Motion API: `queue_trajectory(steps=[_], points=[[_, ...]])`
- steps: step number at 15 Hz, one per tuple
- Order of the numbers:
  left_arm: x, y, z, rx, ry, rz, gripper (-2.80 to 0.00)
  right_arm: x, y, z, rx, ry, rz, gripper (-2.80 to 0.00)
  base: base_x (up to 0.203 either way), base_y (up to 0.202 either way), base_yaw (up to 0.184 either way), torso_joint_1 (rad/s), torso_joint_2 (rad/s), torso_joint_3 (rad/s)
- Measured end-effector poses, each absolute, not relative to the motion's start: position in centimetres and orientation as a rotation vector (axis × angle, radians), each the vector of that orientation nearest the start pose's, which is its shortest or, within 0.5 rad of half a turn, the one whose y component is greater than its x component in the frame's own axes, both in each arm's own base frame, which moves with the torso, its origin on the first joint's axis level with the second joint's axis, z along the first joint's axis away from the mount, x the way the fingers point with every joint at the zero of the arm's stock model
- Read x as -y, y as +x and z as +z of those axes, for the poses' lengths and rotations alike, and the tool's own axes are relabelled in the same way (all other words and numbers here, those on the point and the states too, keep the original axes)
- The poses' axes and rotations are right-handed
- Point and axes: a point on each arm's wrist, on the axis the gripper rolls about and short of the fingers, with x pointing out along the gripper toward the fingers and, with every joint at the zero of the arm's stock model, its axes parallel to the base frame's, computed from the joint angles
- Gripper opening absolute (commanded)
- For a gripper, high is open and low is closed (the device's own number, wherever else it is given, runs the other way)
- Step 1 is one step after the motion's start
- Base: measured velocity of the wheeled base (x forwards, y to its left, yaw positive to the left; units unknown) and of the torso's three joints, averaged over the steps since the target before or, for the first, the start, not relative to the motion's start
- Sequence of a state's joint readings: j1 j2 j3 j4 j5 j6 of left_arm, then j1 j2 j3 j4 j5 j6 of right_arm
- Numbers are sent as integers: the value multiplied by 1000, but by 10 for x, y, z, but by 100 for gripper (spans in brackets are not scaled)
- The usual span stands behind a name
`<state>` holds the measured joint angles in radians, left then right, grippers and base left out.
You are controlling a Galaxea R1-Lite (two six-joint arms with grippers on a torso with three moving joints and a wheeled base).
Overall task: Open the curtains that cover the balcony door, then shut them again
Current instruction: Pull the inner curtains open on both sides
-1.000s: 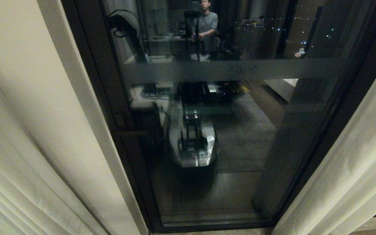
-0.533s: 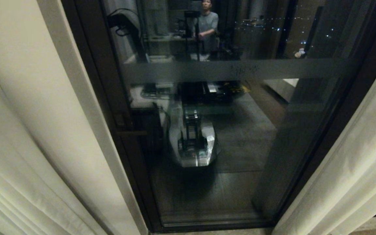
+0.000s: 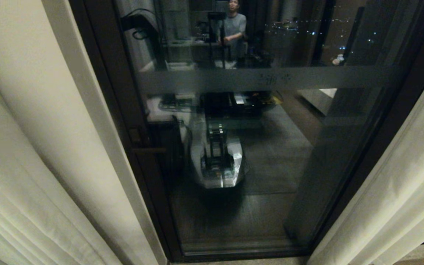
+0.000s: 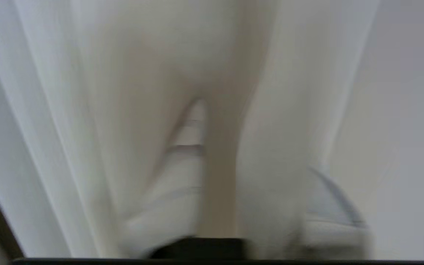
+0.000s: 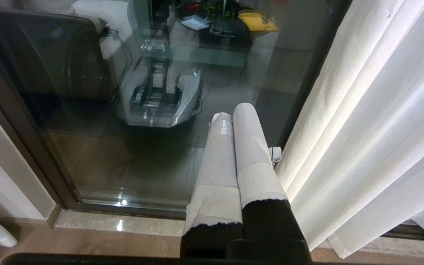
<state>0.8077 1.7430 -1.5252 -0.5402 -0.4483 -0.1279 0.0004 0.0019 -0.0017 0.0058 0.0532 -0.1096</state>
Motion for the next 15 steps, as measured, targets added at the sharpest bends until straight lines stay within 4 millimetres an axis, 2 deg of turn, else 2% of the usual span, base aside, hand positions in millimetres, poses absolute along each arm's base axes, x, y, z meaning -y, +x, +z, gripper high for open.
queue_trajectory(steps=[4, 8, 11, 15], points=[[-222, 225, 363, 274, 53, 341, 0, -1, -23, 75, -3, -109, 54, -280, 0, 0, 0, 0, 0, 0], [-198, 202, 365, 277, 35, 338, 0, -1, -23, 75, -3, -109, 54, -280, 0, 0, 0, 0, 0, 0], [-173, 178, 364, 279, 33, 340, 0, -1, -23, 75, -3, -109, 54, -280, 0, 0, 0, 0, 0, 0], [-131, 137, 351, 268, 24, 346, 0, -1, -23, 75, -3, -110, 54, -280, 0, 0, 0, 0, 0, 0]])
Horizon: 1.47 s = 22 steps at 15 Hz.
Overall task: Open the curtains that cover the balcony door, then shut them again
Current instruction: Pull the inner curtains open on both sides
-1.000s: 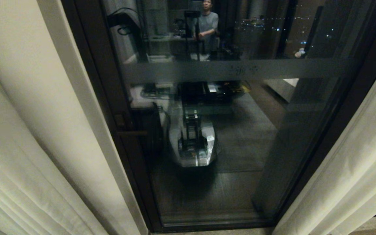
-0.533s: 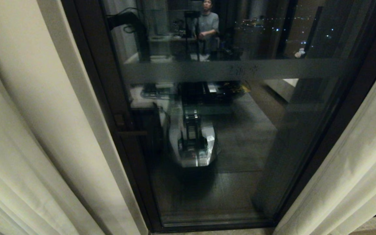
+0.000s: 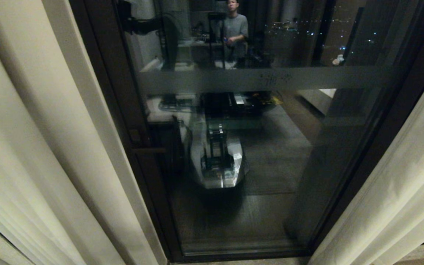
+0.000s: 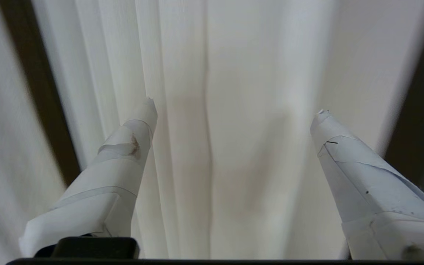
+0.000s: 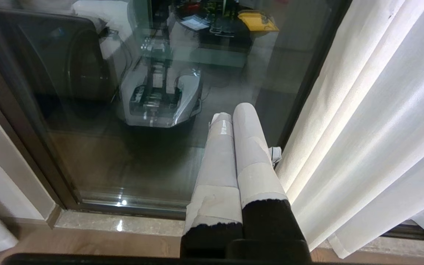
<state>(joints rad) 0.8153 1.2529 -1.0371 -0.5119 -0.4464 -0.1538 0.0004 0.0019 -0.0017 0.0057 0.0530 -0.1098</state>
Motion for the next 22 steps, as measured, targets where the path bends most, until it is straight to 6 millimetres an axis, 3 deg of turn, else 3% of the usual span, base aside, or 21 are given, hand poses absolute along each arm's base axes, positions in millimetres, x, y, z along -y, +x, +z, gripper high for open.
queue_trajectory(steps=[4, 5, 8, 12, 17, 22], points=[[-82, 90, 334, 239, 4, 345, 0, -1, -23, 75, -3, -109, 54, -280, 0, 0, 0, 0, 0, 0], [-71, 81, 328, 224, -6, 343, -280, -1, -23, 75, -3, -109, 54, -280, 0, 0, 0, 0, 0, 0], [-46, 58, 313, 188, -32, 328, -280, -1, -23, 75, -3, -109, 53, -280, 0, 0, 0, 0, 0, 0], [-29, 44, 302, 200, -17, 276, -280, -1, -23, 75, -3, -109, 53, -280, 0, 0, 0, 0, 0, 0], [-17, 36, 265, 143, -6, 146, -280, -1, -23, 75, -3, -109, 53, -280, 0, 0, 0, 0, 0, 0], [-17, 38, 234, 64, -8, 58, -280, -1, -23, 75, -3, -110, 54, -280, 0, 0, 0, 0, 0, 0]])
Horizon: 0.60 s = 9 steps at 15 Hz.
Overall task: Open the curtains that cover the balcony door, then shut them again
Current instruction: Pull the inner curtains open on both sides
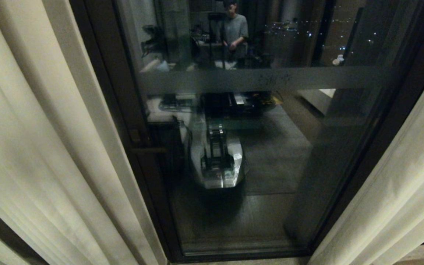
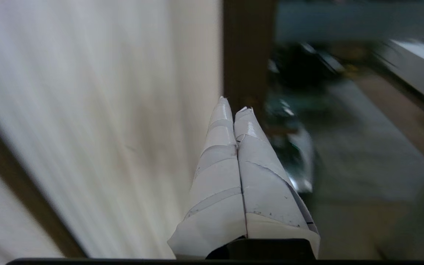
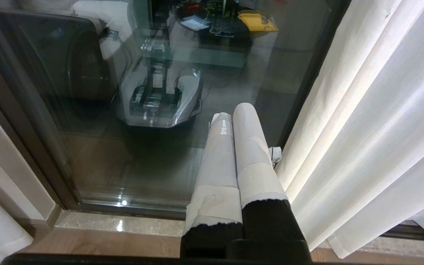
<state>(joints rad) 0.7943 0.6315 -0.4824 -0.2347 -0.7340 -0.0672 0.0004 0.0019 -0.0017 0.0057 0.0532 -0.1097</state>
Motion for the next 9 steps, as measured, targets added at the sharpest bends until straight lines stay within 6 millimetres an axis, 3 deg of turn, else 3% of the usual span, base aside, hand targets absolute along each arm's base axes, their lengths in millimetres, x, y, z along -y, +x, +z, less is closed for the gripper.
queue_trajectory(steps=[9], points=[[3, 29, 173, -57, -56, -215, -280, -1, -23, 75, -3, -109, 53, -280, 0, 0, 0, 0, 0, 0]])
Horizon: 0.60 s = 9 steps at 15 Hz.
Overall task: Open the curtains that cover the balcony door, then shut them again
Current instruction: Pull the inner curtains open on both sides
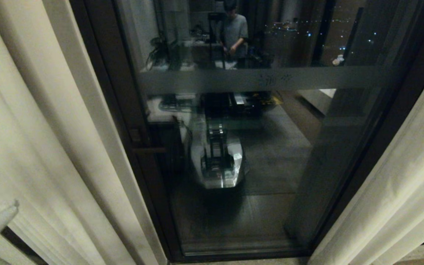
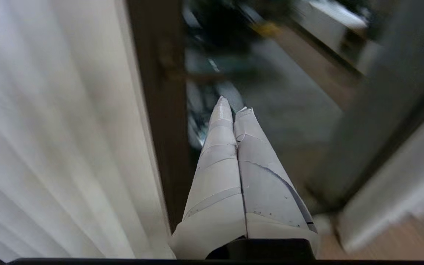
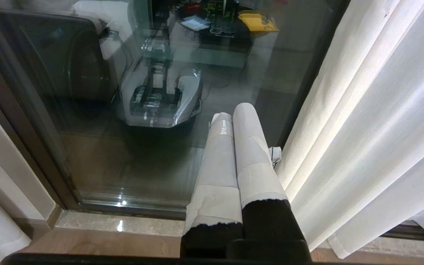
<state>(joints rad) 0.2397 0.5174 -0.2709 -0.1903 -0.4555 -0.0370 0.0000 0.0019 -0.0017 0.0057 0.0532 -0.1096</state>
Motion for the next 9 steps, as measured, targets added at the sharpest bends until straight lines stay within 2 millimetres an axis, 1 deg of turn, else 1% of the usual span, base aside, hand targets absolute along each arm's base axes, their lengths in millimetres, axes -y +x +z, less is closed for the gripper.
queue_trajectory(steps=[2, 4, 5, 6, 7, 9], points=[[4, 20, 149, -90, -44, -193, -280, -1, -23, 75, -3, -109, 54, -280, 0, 0, 0, 0, 0, 0], [1, 11, 118, -125, -9, -92, -280, -1, -23, 75, -3, -109, 54, -280, 0, 0, 0, 0, 0, 0], [-1, 8, 107, -142, 13, -48, -280, -1, -23, 75, -3, -109, 54, -280, 0, 0, 0, 0, 0, 0], [-2, 6, 97, -171, 29, -40, -280, -1, -23, 75, -3, -109, 54, -280, 0, 0, 0, 0, 0, 0], [-1, 4, 92, -191, 37, -67, -280, -1, -23, 75, -3, -109, 54, -280, 0, 0, 0, 0, 0, 0], [0, 2, 88, -208, 48, -68, -280, -1, -23, 75, -3, -109, 54, -280, 0, 0, 0, 0, 0, 0]])
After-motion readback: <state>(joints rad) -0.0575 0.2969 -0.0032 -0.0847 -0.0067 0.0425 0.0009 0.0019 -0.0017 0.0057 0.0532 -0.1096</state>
